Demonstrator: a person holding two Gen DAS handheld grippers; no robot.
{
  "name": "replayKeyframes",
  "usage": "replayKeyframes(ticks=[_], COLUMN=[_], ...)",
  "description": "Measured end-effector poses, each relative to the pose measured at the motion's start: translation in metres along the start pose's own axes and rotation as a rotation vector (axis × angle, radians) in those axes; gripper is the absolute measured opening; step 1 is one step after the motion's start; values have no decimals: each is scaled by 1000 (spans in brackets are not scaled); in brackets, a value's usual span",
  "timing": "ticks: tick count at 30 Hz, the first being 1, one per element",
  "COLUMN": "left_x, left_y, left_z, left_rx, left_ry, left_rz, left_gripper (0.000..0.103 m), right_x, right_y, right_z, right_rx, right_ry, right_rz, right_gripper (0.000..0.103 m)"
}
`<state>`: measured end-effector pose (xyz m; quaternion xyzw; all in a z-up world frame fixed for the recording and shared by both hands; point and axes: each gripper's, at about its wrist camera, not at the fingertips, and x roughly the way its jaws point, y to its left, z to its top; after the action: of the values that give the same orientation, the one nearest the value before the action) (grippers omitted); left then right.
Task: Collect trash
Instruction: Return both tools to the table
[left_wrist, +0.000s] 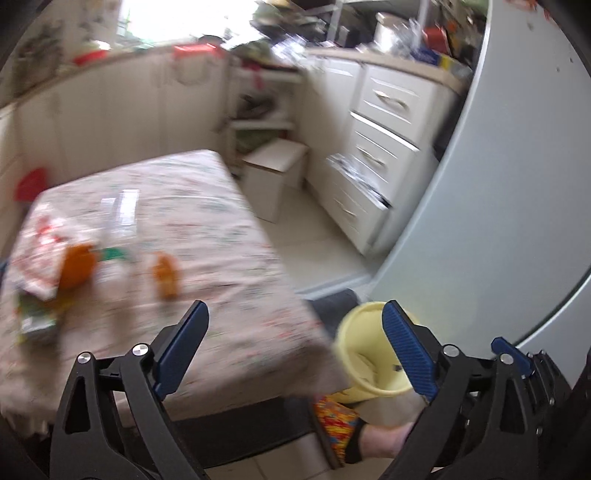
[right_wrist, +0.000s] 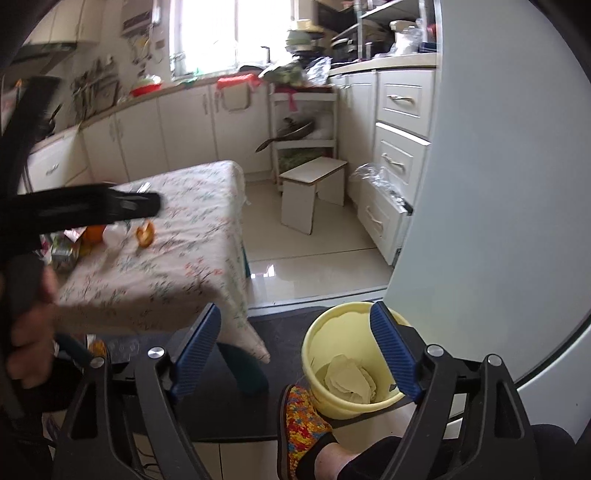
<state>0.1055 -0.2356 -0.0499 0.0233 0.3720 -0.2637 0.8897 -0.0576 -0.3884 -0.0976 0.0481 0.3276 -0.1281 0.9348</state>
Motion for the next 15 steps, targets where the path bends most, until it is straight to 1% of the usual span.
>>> replayKeyframes(ticks=[3, 5, 8, 12, 15], left_x=[-23, -39, -48, -56, -58], left_y=[22, 39, 58, 78, 94], left_z=[-9, -19, -31, -46, -57], left_rx=[-28, -58, -89, -105, -132], left_ry=[-41, -66, -88, -96, -91], left_rz=[61, 89, 127, 168, 191], left_gripper=[91, 91, 91, 92, 92], right_x=[2, 2, 4, 8, 8], right_y=[18, 28, 43, 67, 88], right_z=[-2, -1, 0, 8, 8], right_rx=[-48, -73, -106, -118, -160], right_ry=[2, -1, -7, -8, -15], right_rz=[2, 14, 20, 53, 67], right_gripper=[86, 86, 87, 87, 87])
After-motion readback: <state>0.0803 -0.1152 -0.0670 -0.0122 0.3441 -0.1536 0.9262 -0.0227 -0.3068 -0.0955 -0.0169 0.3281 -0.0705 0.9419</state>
